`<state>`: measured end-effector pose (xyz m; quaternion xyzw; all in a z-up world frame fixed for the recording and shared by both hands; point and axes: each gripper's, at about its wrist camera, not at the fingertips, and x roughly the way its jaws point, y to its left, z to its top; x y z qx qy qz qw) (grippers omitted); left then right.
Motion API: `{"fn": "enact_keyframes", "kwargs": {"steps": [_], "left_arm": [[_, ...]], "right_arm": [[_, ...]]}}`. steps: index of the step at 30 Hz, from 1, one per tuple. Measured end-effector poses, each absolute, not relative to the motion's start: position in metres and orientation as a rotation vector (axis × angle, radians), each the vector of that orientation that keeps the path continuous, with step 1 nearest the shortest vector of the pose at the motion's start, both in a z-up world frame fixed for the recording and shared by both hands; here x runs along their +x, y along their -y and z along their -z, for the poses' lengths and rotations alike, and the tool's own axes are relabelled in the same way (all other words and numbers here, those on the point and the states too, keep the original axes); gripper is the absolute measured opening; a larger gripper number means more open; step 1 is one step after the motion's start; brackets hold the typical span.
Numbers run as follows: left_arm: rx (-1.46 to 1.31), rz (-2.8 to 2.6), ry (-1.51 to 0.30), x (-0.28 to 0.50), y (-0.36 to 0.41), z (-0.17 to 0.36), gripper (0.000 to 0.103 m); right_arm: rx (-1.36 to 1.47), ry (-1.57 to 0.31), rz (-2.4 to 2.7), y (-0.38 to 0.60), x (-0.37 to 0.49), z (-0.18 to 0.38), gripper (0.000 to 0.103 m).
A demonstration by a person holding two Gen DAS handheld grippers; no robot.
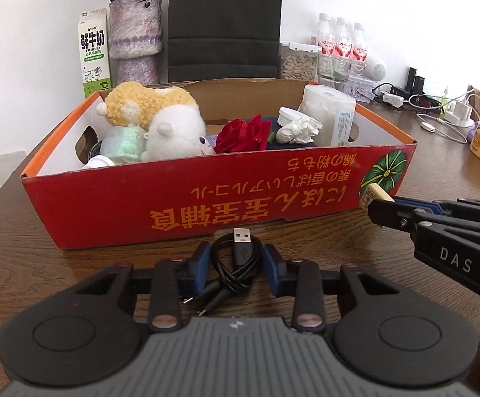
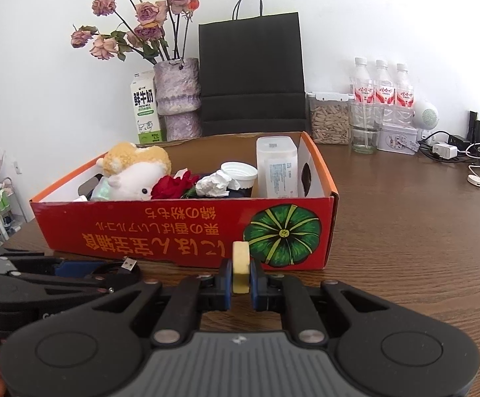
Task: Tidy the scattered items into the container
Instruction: 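Carry the black cable with the left gripper while the right gripper carries the yellow block into the box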
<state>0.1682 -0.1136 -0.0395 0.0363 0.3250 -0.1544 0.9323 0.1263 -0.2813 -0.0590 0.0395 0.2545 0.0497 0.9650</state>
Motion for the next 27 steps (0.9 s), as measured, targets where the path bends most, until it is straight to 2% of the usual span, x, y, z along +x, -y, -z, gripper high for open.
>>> {"fn": "enact_keyframes", "kwargs": {"steps": [13,19,27], "left_arm": [[0.002,0.318,-0.566,0.139,0.092,0.022,0.033],[-0.042,0.3,-0.458,0.132,0.075,-0.006,0.033],[-0.097,0.263,-0.337,0.162,0.068,-0.04,0.033]], "right_arm": [[0.068,-0.476,-0.103,0.28,0.115,0.053,0.01],[0.064,-0.375,-0.119,0.277,0.108,0.027,0.01],[0.038,-0.311,-0.114,0.263,0.144,-0.003,0.01]]}}
